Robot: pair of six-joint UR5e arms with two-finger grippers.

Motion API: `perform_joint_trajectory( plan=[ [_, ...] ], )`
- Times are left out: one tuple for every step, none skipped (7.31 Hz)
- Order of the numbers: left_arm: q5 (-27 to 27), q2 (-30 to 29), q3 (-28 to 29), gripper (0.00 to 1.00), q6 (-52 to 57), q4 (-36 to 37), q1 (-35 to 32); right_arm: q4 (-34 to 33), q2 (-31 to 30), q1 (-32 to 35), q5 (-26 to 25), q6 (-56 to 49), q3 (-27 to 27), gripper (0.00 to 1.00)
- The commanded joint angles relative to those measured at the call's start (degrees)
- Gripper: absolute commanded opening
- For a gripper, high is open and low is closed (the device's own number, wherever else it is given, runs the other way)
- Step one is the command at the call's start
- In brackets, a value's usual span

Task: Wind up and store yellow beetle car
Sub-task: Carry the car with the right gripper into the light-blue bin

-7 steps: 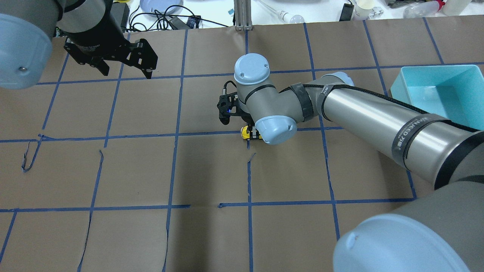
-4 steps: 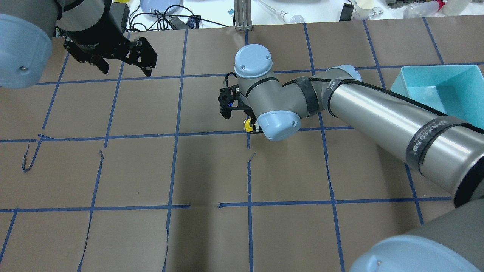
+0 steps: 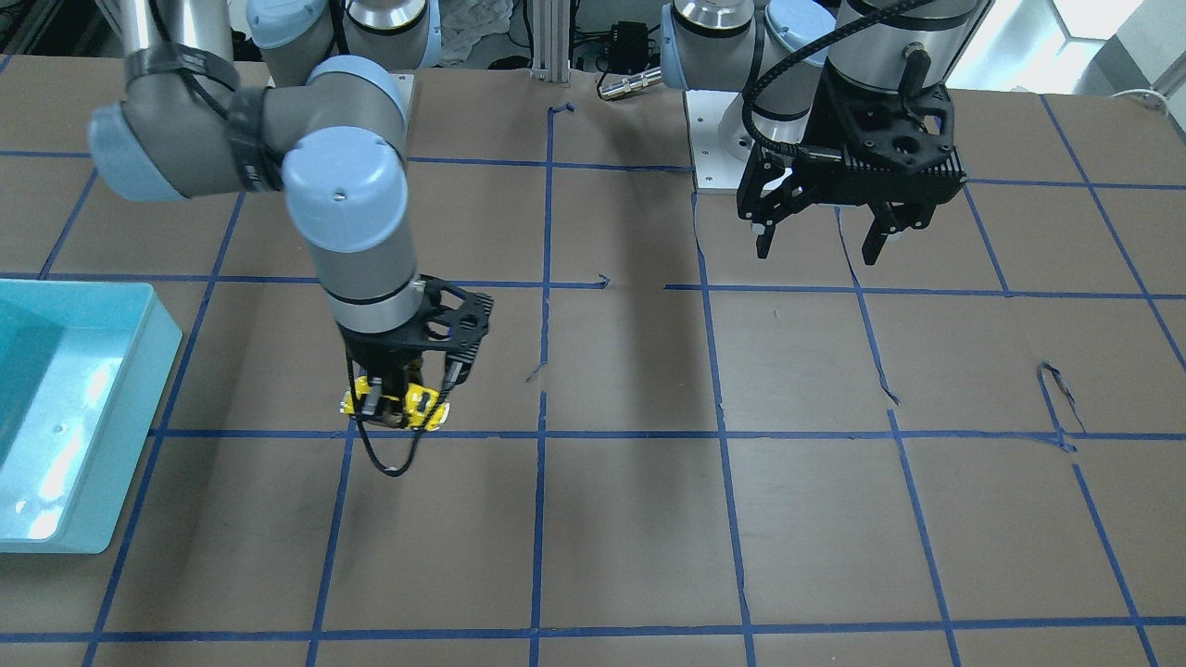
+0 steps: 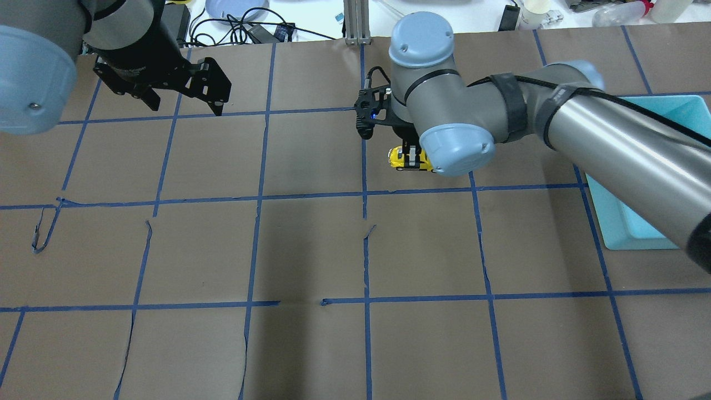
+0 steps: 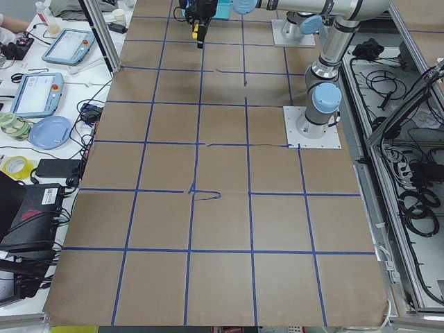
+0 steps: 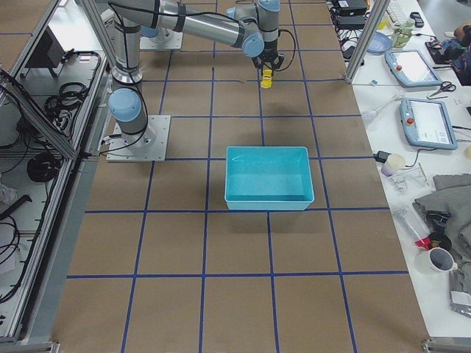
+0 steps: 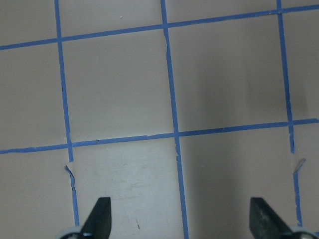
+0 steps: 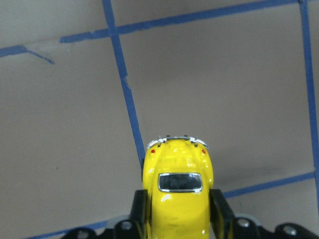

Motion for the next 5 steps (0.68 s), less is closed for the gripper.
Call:
perform_joint_trajectory(
  plan=[
    [-0.1,0.1,-0.3,0.97,0.0,0.6,0.1,2.6,-2.6,-8.5,0.9,-2.8,-0.2,0.00],
    [-0.1,0.2,-0.6,0.97,0.1,0.9,0.2,3.5,-2.7,-11.2,0.4,-7.3,-0.2,0.00],
    [-0.1,0.2,-0.5,0.97,-0.2,0.9,0.1,3.7,-2.7,-14.8,0.1,-7.9,-0.2,0.00],
    [-0.2,0.2,-0.6,0.97,-0.5,0.9,0.1,4.2,-2.9,-19.8,0.1,-8.0,-0.3,0.00],
    [-0.2,0.3,-0.7,0.97,-0.4,0.9,0.2,5.2,-3.0,-25.1,0.1,-8.6,-0.2,0.00]
  ],
)
